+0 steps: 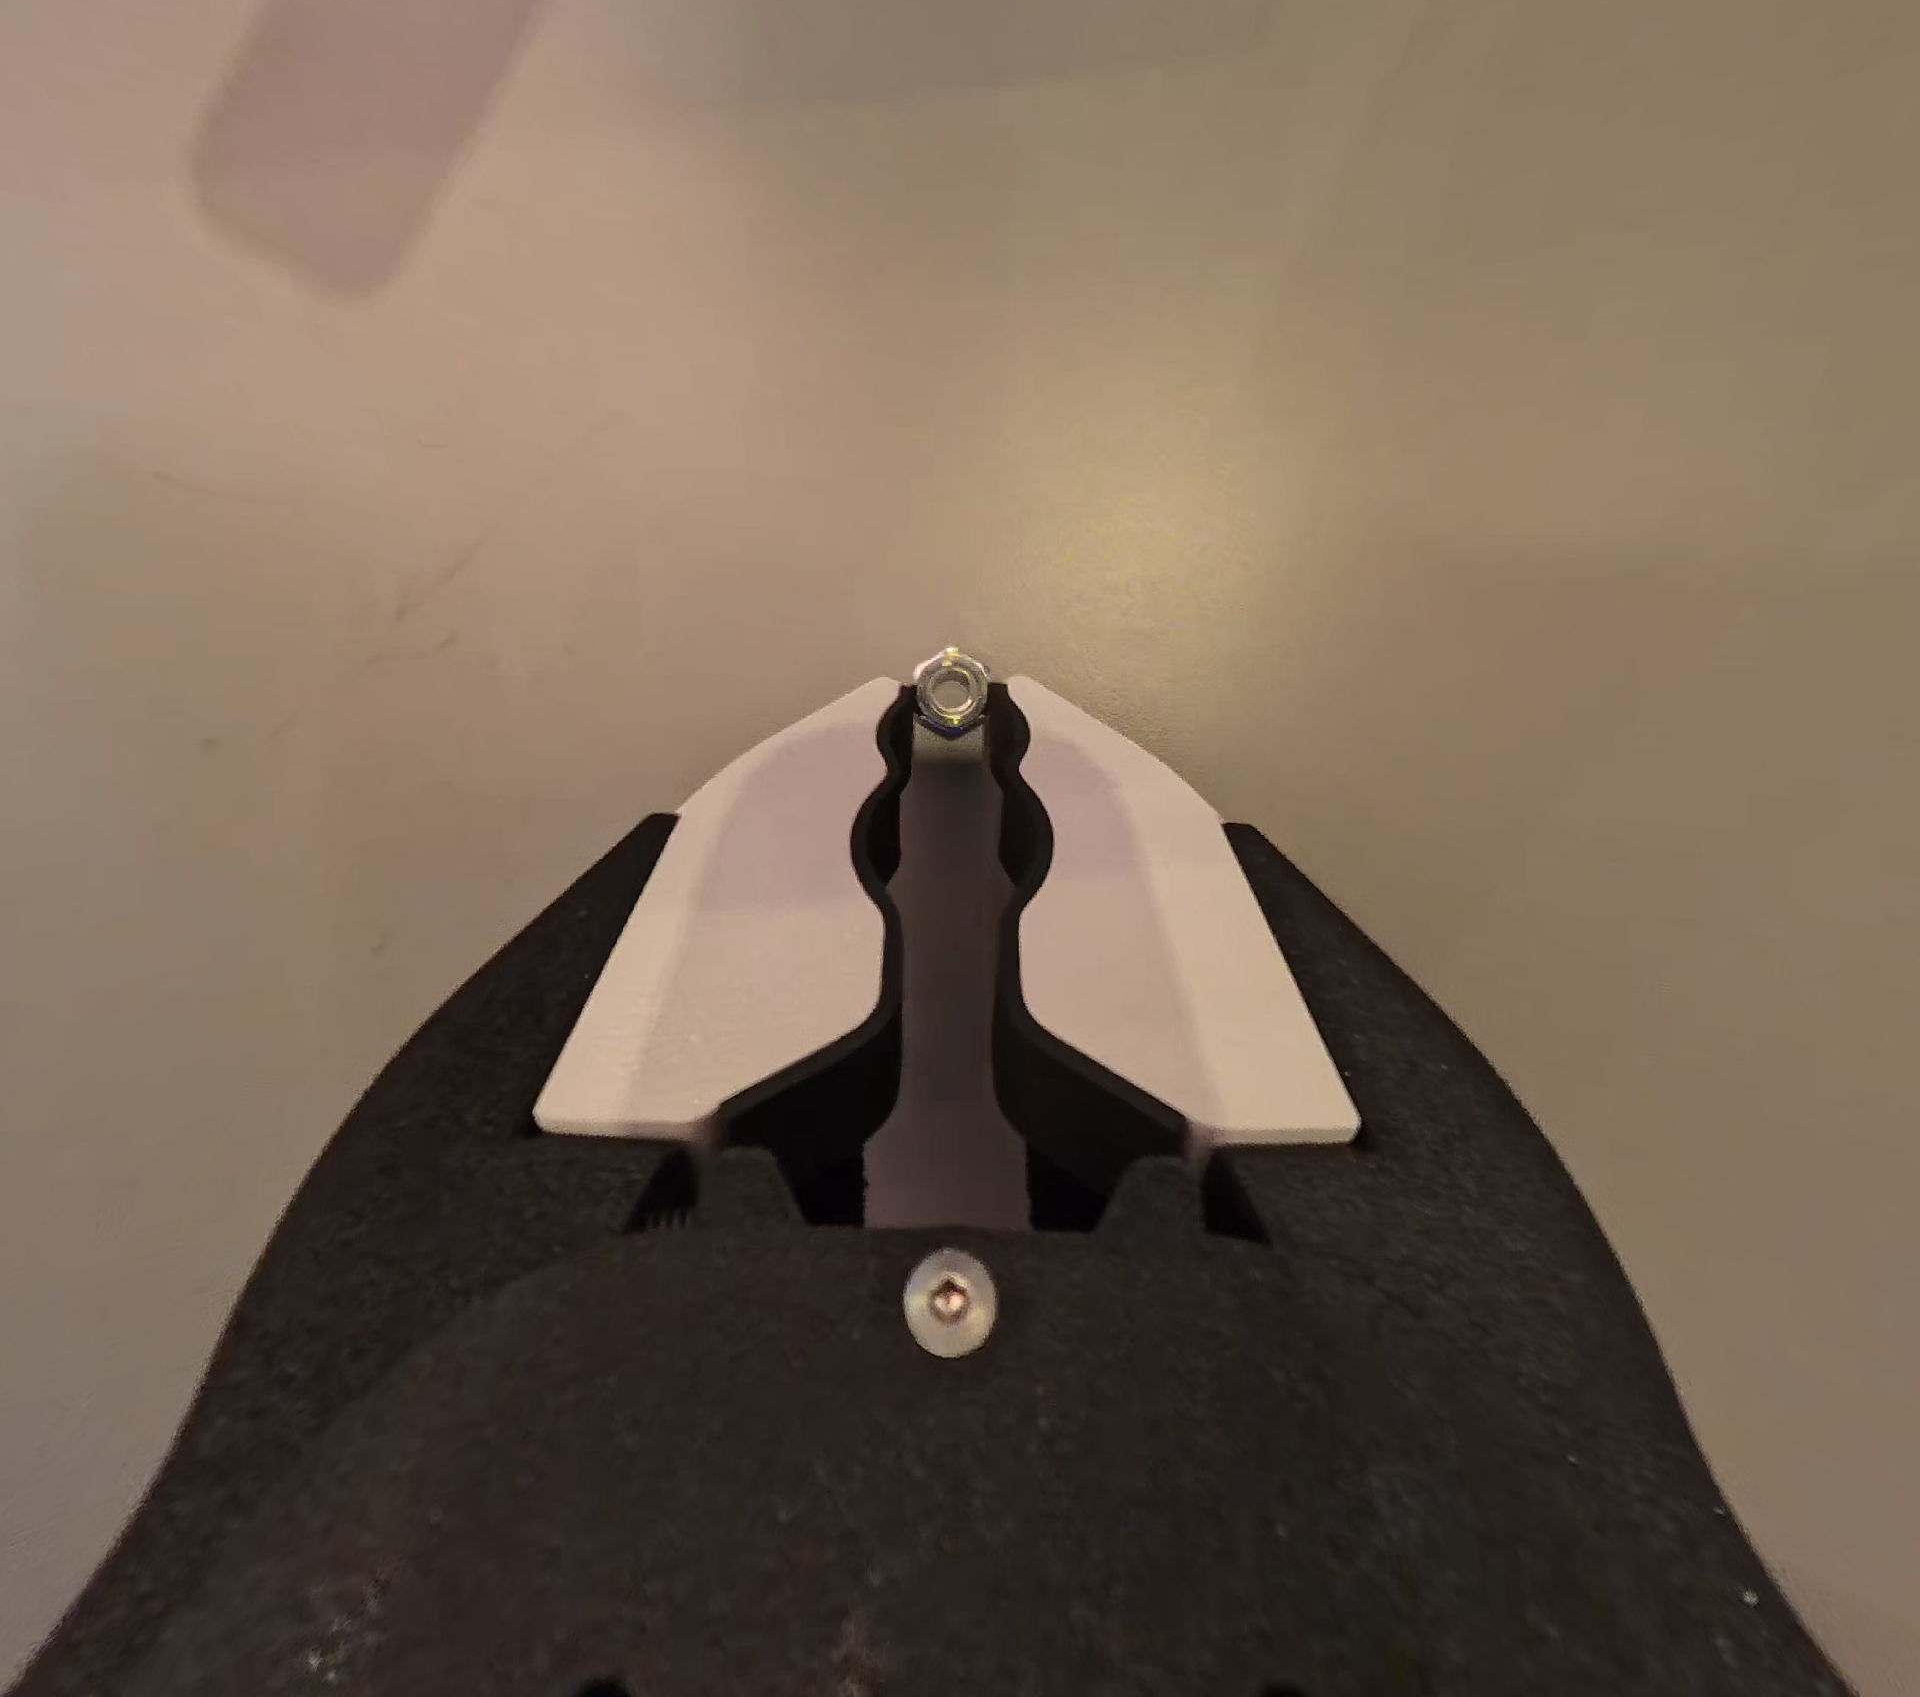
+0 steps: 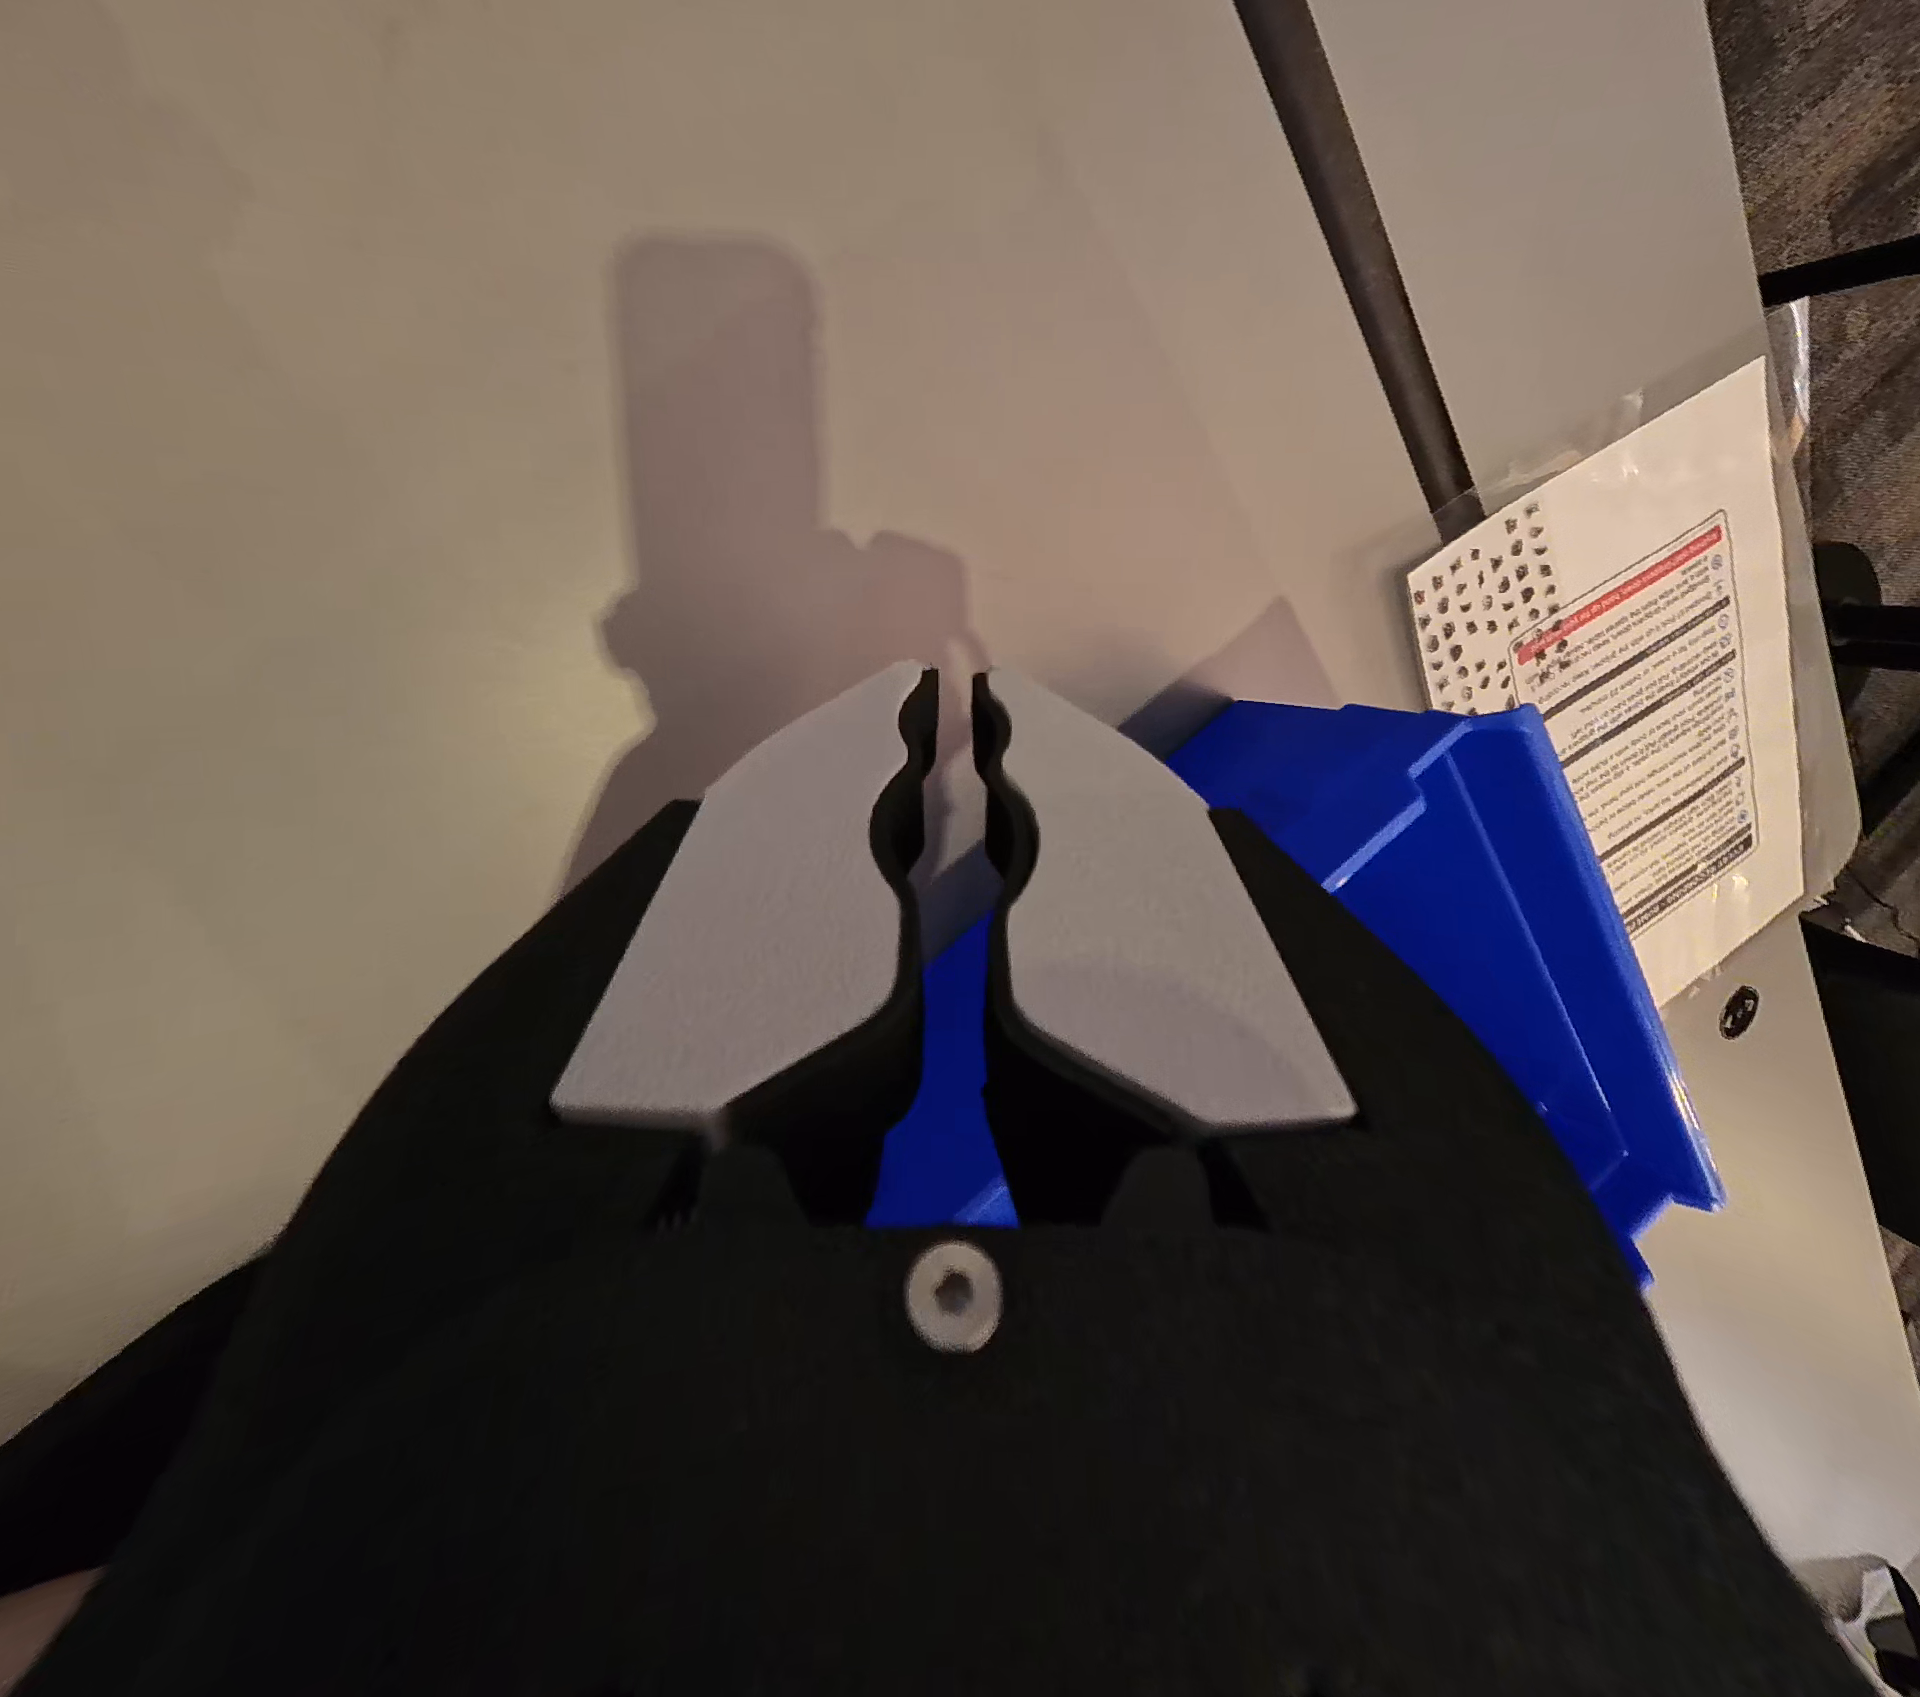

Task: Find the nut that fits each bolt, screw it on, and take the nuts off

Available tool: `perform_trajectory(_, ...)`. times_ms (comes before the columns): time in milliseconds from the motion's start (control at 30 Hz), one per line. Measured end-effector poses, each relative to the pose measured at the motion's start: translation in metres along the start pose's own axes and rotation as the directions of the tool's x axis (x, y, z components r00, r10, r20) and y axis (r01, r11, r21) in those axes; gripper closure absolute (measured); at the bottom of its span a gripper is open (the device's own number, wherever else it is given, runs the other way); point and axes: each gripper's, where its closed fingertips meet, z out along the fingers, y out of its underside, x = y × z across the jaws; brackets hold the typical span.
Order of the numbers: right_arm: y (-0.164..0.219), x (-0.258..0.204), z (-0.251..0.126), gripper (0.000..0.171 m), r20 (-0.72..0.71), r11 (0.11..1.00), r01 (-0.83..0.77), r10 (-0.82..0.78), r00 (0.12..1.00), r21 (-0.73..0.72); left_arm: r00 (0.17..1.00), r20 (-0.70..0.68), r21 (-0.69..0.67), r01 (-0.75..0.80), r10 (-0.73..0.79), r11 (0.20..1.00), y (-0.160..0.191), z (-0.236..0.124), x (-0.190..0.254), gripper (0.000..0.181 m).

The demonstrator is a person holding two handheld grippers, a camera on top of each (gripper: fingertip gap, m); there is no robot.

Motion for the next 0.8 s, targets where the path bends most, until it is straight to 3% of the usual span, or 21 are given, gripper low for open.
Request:
perform_trajectory(167, 0.005, 0.003, 0.002, 0.165, -0.011, 1.0, -0.006, 0.006, 1.0, -0.027, 1.0, -0.011, -0.01, -0.004, 0.004, 1.0, 0.0, 0.003, 0.002, 0.165)
perform_trajectory(267, 0.007, 0.004, 0.001, 0.165, -0.012, 1.0, -0.006, 0.006, 1.0, -0.028, 1.0, 0.024, -0.005, -0.018, 0.018, 1.0, 0.0, -0.005, -0.004, 0.141)
perform_trajectory(367, 0.007, 0.006, -0.002, 0.165, -0.015, 1.0, -0.008, 0.008, 1.0, -0.017, 0.998, 0.066, 0.046, 0.008, -0.012, 0.999, 0.003, -0.034, -0.02, 0.144)
perform_trajectory(467, 0.008, 0.006, -0.003, 0.165, -0.012, 1.0, -0.01, 0.01, 1.0, -0.011, 0.999, -0.002, 0.034, 0.051, -0.051, 0.998, 0.023, -0.05, -0.02, 0.15)
perform_trajectory(700, 0.013, 0.006, 0.002, 0.165, -0.011, 0.999, 0.001, -0.001, 1.0, -0.045, 0.999, 0.008, -0.128, 0.054, -0.053, 0.99, 0.052, -0.023, -0.023, 0.15)
perform_trajectory(800, 0.012, 0.005, 0.002, 0.165, -0.006, 0.999, 0.006, -0.006, 1.0, -0.042, 0.997, 0.04, -0.128, 0.067, -0.062, 0.99, 0.052, -0.022, -0.027, 0.156)
